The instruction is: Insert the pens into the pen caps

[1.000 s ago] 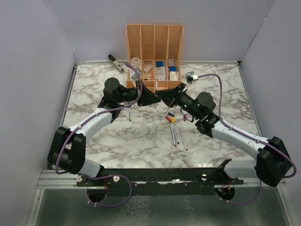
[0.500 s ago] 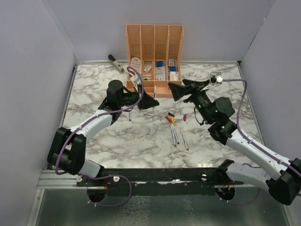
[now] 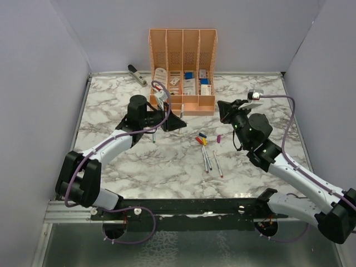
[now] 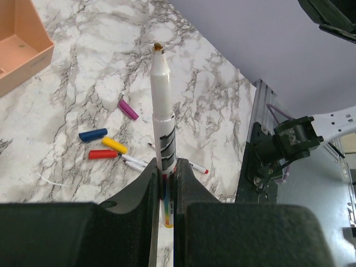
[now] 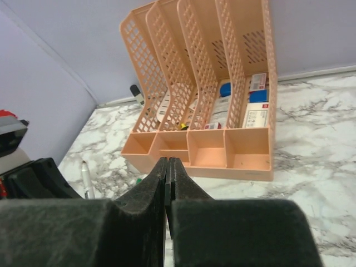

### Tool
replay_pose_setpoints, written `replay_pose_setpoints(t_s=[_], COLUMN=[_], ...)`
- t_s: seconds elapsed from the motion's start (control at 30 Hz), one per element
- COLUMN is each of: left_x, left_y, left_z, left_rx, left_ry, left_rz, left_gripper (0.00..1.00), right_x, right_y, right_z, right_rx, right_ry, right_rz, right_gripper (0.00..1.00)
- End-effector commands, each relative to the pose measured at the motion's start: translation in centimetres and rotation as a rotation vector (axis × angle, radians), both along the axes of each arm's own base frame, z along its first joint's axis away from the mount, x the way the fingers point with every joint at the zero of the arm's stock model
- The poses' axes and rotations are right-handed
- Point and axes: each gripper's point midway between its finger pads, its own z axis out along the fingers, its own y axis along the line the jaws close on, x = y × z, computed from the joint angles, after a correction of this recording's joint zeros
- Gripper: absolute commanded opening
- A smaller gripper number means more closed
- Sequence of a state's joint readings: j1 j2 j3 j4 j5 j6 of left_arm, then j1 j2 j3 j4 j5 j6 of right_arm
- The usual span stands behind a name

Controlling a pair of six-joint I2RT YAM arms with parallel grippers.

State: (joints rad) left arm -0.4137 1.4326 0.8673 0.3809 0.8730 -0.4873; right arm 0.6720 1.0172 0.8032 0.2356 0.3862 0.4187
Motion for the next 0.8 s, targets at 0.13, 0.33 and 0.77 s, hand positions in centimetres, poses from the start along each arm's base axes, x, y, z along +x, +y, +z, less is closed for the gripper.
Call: replay_pose_setpoints(t_s=[0.13, 0.33, 0.77], left_x=[0.2, 0.1, -0.1], left_y=[1.2, 1.5, 1.7], left_z=[-0.8, -0.9, -1.8], left_rx=[0.091, 0.106, 0.119], left_ry=[-0.035, -0.034, -0.01], left_rz=[0.057, 0.067, 0.074], left_gripper=[0.0, 0.0, 0.0], right_x=[-0.2, 0.2, -1.1], right_y=[-0.6, 1.5, 2.5], right_z=[-2.3, -6.8, -21.5], right_rx=[-0.118, -0.17, -0.34], right_ry=[0.012, 0.174, 0.668], right_rz=[0.007, 0.088, 0.121], right_gripper=[0.01, 0.01, 0.44])
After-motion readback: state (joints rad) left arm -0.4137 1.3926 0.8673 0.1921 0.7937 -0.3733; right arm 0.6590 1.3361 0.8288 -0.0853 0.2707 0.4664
